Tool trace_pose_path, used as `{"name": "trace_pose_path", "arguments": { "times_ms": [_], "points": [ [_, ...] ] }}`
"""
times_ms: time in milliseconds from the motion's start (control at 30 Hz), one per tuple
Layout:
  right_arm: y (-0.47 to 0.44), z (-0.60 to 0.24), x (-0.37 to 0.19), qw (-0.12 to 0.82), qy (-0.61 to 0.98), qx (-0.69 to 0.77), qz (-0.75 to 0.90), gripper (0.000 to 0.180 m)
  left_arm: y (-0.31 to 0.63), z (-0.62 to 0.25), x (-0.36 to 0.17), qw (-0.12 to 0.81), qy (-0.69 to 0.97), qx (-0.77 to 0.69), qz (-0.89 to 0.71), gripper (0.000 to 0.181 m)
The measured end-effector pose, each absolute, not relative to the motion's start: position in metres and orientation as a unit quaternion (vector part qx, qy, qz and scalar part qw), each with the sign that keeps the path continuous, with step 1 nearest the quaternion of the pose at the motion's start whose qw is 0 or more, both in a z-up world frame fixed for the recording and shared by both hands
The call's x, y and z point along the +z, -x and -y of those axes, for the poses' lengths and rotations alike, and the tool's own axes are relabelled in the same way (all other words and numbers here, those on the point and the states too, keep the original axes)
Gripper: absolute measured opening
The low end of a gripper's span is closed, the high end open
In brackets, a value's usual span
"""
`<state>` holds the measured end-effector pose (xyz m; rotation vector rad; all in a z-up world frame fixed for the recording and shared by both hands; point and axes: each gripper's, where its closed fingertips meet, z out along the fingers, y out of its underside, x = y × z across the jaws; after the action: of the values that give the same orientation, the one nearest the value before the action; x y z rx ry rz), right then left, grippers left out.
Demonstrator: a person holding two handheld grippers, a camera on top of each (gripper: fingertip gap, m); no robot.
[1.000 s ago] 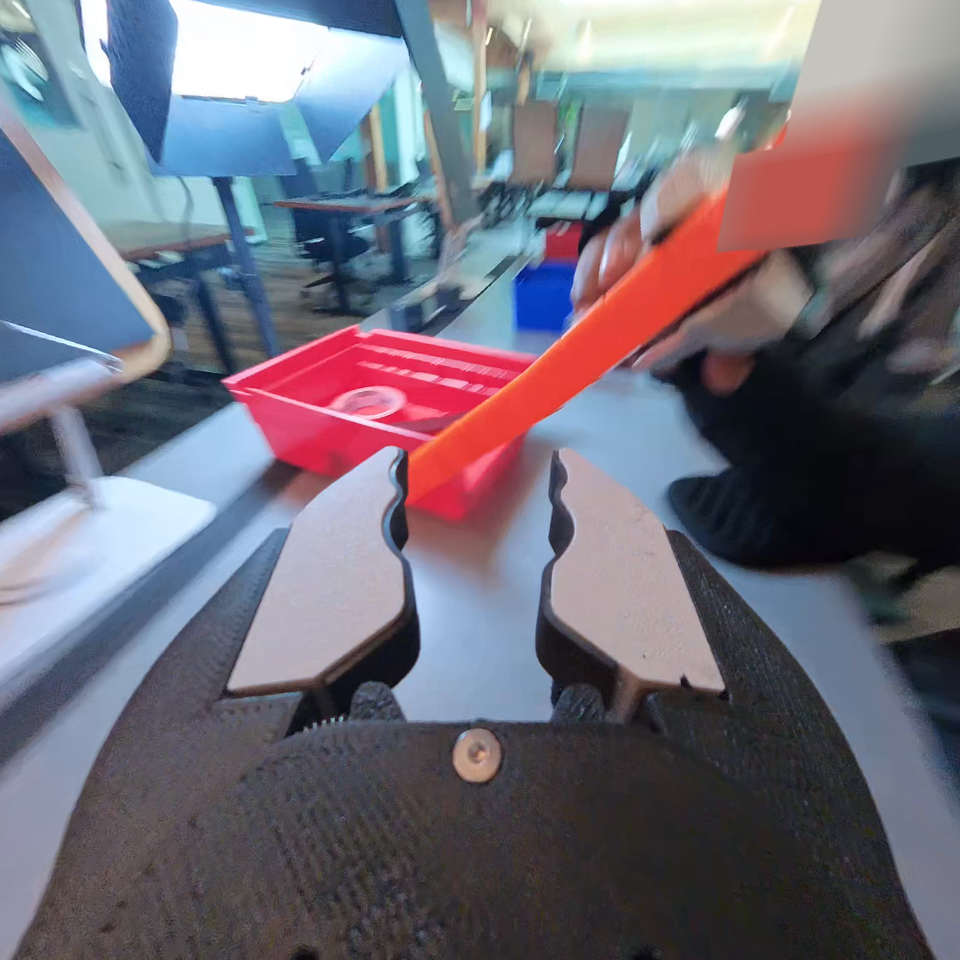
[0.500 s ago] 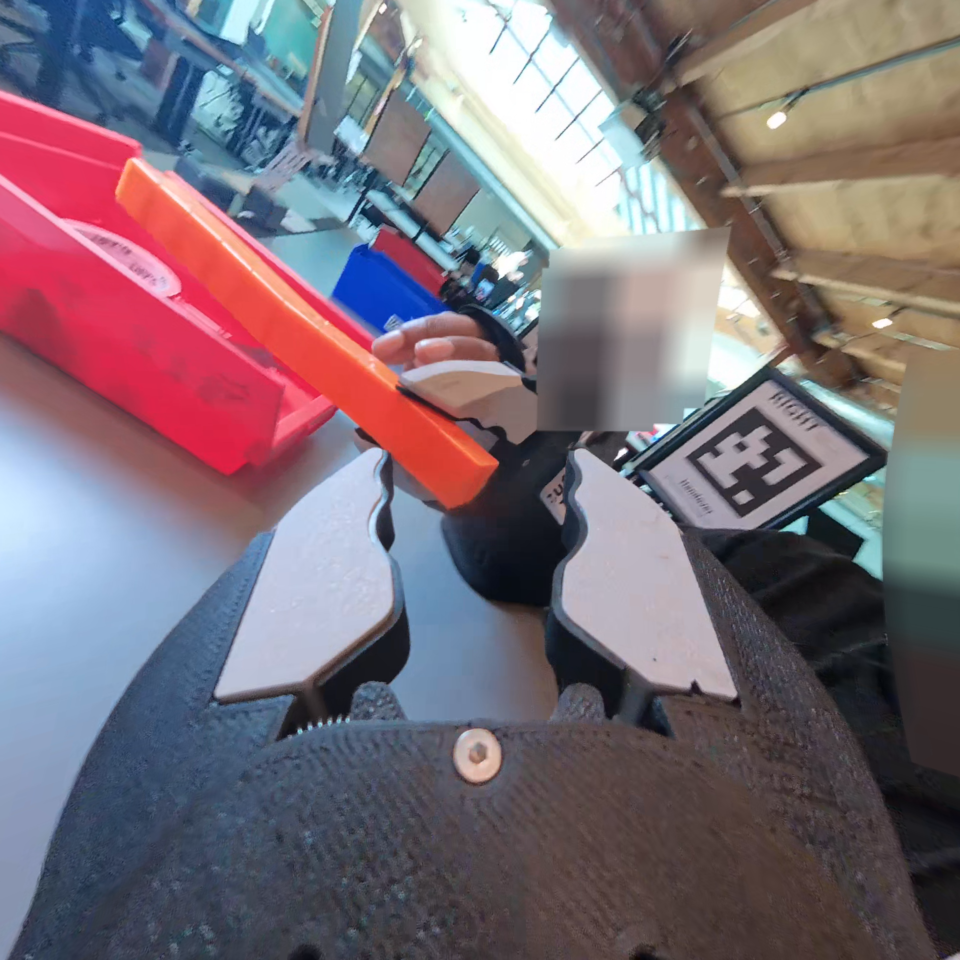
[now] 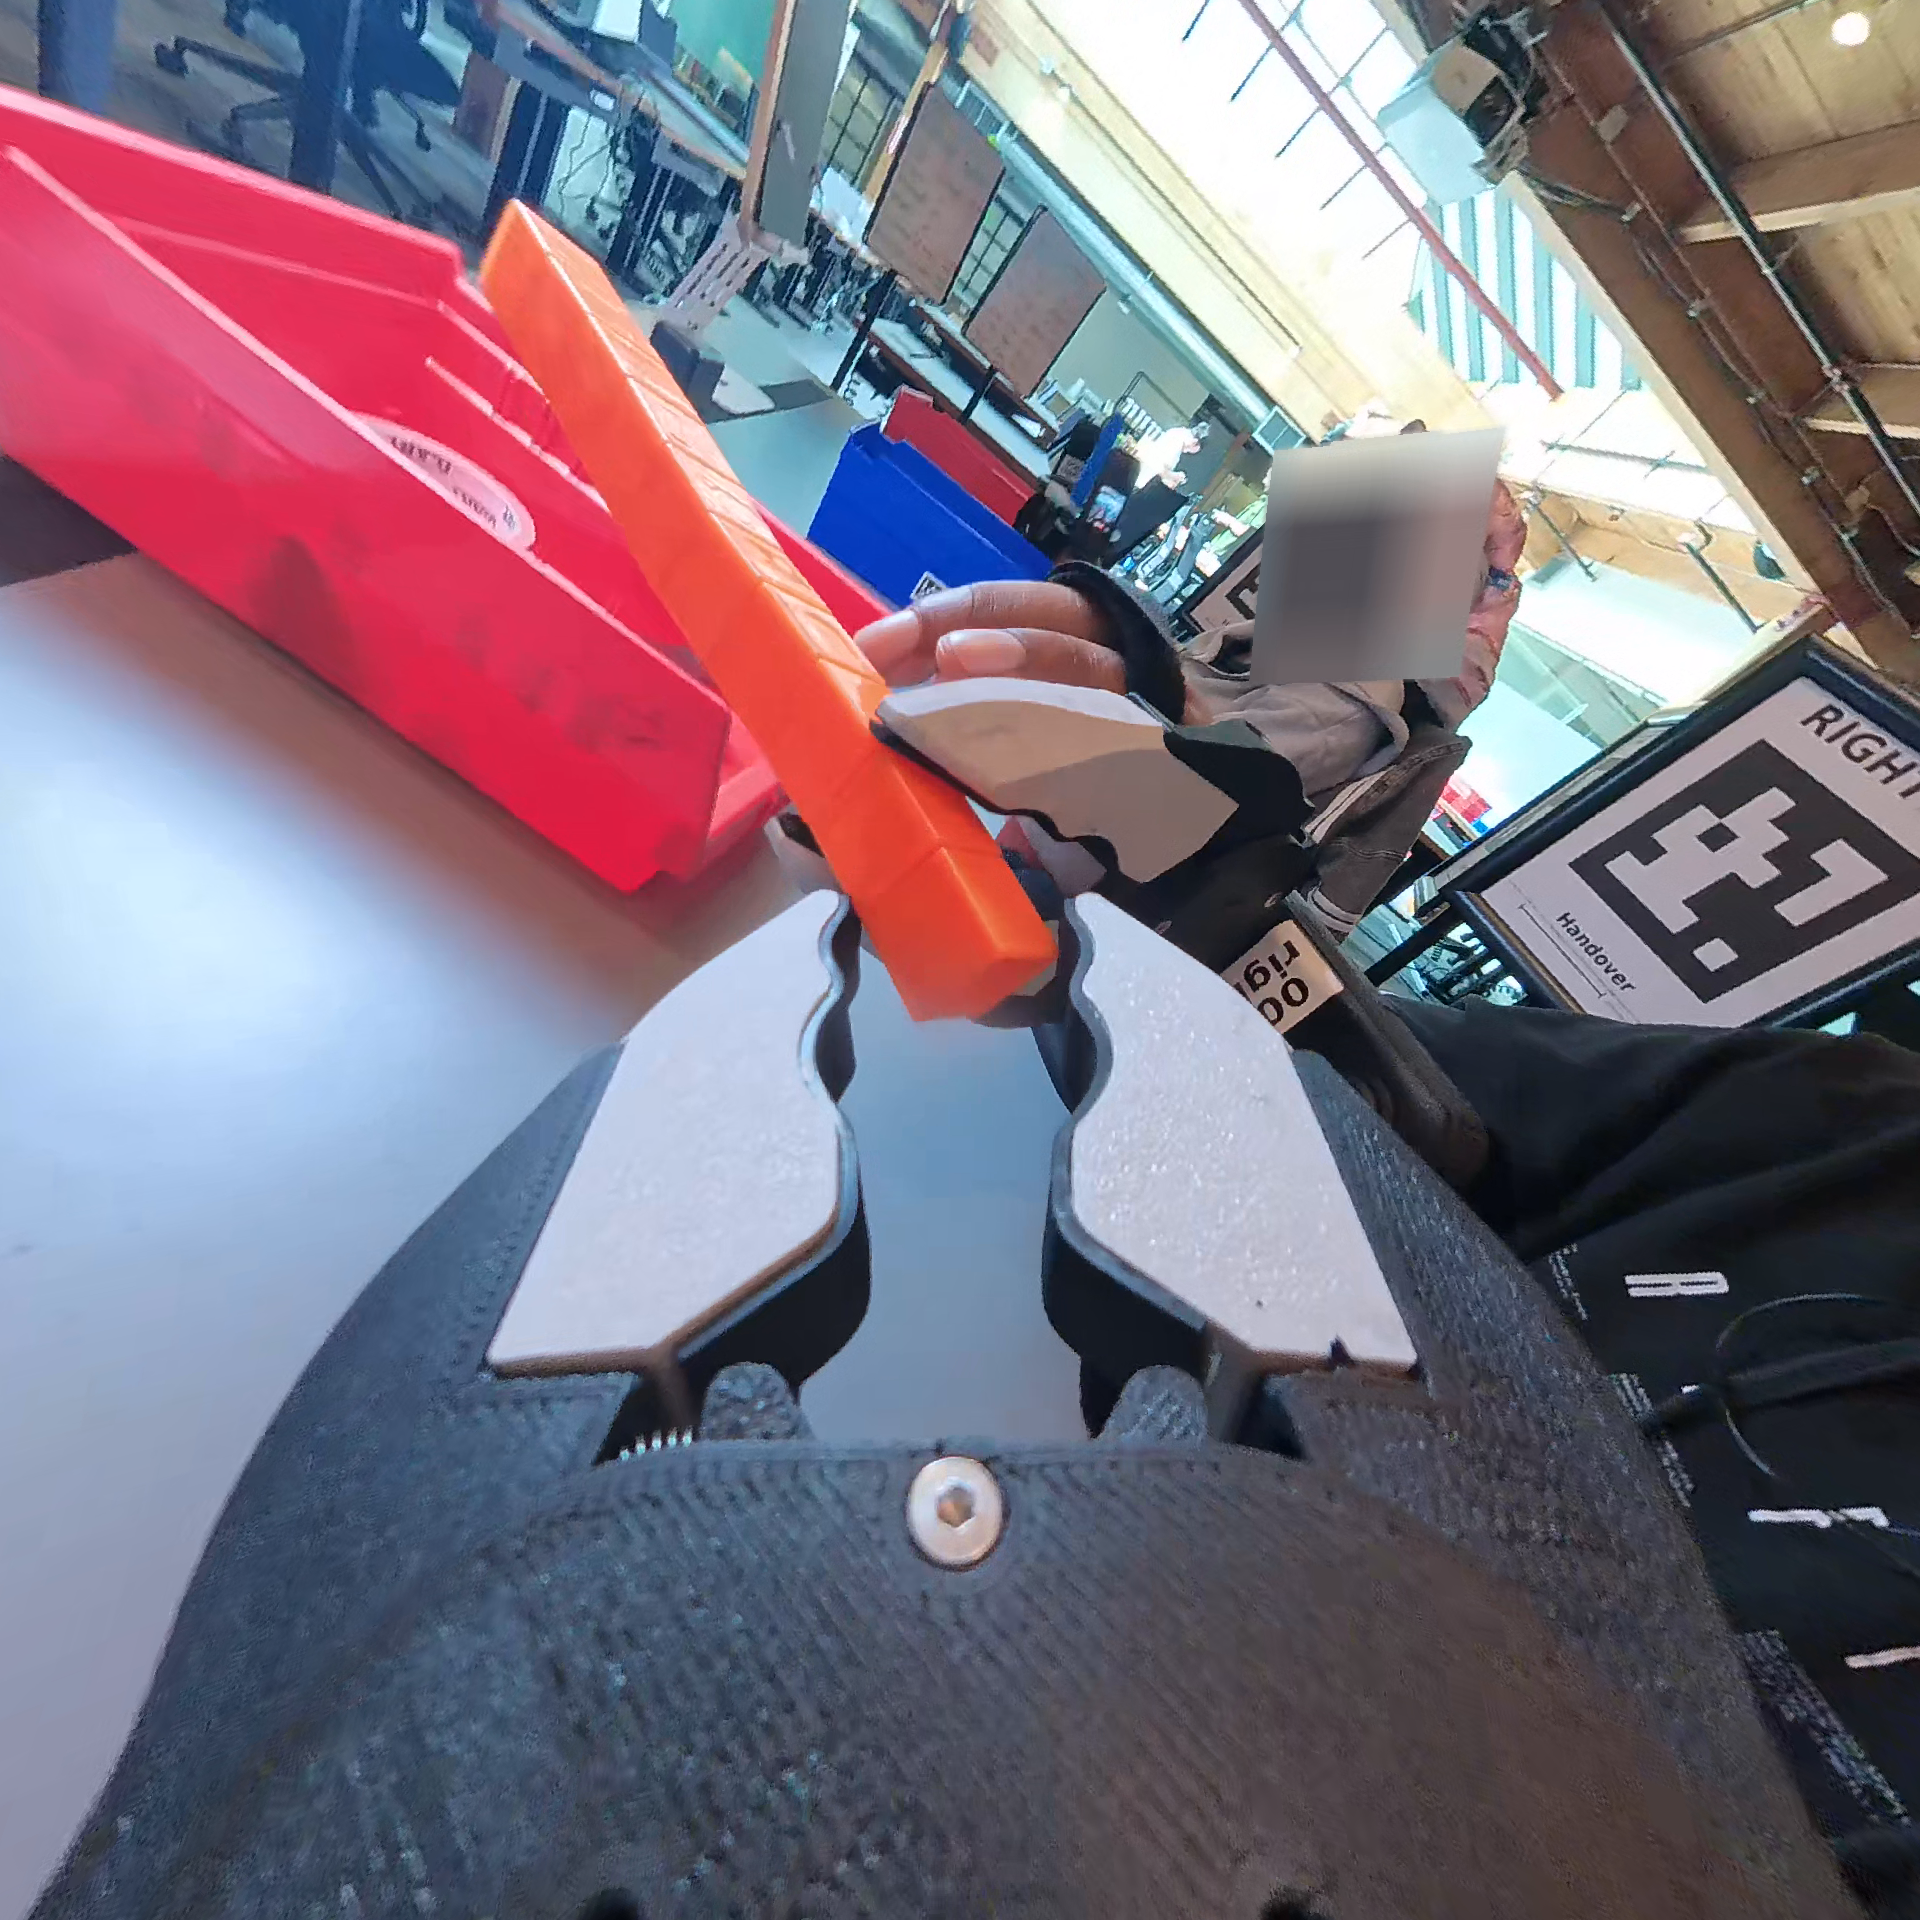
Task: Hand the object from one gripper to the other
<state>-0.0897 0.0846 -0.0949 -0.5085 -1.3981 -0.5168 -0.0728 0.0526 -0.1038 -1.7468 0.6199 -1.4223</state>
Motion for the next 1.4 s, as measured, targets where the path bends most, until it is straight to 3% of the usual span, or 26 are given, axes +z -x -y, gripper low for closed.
{"name": "trace_pose_path", "arguments": {
  "times_ms": [400, 700, 1000, 1133, 1400],
  "points": [
    [0.088, -0.082, -0.080, 0.726, 0.251, -0.220, 0.602, 0.027, 0.080, -0.052, -0.084, 0.455, 0.643, -0.558, -0.259, 0.033],
    [0.081, -0.078, -0.065, 0.748, 0.321, -0.067, 0.578, 0.024, 0.093, -0.040, -0.039, 0.616, 0.604, -0.365, -0.350, 0.036],
    [0.086, -0.081, -0.070, 0.737, 0.312, -0.151, 0.580, 0.024, 0.090, -0.051, -0.063, 0.590, 0.687, -0.168, -0.389, 0.026],
    [0.089, -0.079, -0.068, 0.729, 0.285, -0.225, 0.581, 0.024, 0.086, -0.056, -0.071, 0.585, 0.695, -0.167, -0.384, 0.019],
    [0.088, -0.078, -0.059, 0.741, 0.300, -0.224, 0.557, 0.024, 0.092, -0.061, -0.060, 0.653, 0.634, -0.094, -0.404, 0.003]
  ]
}}
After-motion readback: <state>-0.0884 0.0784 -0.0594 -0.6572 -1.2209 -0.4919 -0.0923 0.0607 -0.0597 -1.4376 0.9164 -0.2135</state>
